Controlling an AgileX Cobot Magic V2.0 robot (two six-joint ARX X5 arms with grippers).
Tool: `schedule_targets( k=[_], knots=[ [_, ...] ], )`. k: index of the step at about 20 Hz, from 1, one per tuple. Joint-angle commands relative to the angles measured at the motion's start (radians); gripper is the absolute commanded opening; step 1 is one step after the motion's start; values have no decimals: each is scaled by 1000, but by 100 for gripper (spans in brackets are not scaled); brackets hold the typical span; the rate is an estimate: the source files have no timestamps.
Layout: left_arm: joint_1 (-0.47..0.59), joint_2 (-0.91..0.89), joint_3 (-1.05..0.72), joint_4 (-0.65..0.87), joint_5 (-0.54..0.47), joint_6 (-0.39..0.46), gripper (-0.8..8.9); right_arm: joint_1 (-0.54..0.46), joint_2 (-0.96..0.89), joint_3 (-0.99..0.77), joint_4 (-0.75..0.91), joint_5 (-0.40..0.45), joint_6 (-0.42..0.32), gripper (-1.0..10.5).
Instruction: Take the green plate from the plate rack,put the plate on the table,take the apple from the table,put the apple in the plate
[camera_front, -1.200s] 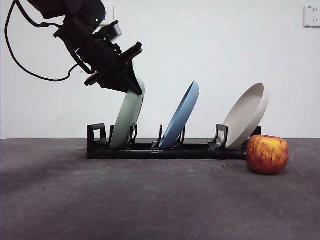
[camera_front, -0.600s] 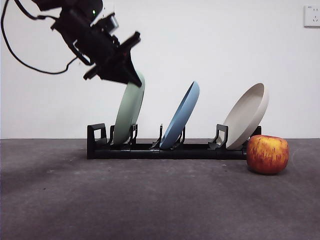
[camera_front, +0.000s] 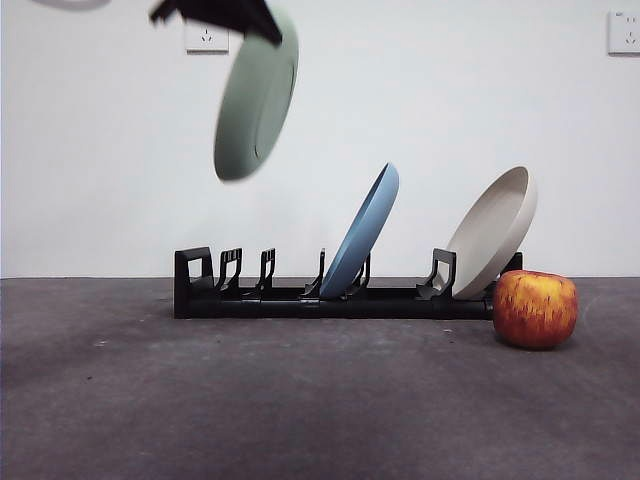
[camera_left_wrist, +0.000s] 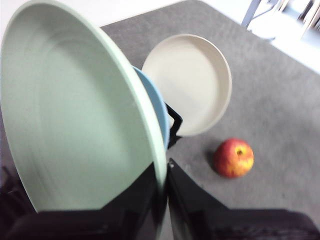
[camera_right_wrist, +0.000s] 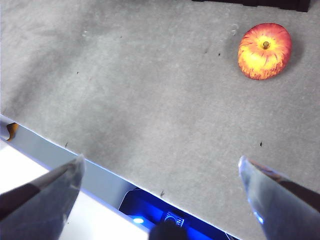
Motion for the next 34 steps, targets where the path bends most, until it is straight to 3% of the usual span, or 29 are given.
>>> schedule_targets(
  k=[1,6,11,15,23,27,34],
  knots=[
    [-82,-61,1,-76,-127,129,-8,3,-2,3,2,-2,2,689],
    [-309,-97,-3,-330,-449,225,-6,3,-2,3,2,-4,2,689],
    [-518,-73,-33,-370,-686,233,-6,3,-2,3,2,-4,2,689],
    [-596,-40,-172,-307,-755,237,-6,3,-2,3,2,-4,2,689],
    [-708,66,-503,21,-863,292,-6,3,-2,3,2,-5,2,688],
    [-742,186,-512,102,-910,343,-6,3,-2,3,2,-5,2,688],
    [-748,312,-512,147,-906,337,-7,3,-2,3,2,-5,2,689]
  ],
)
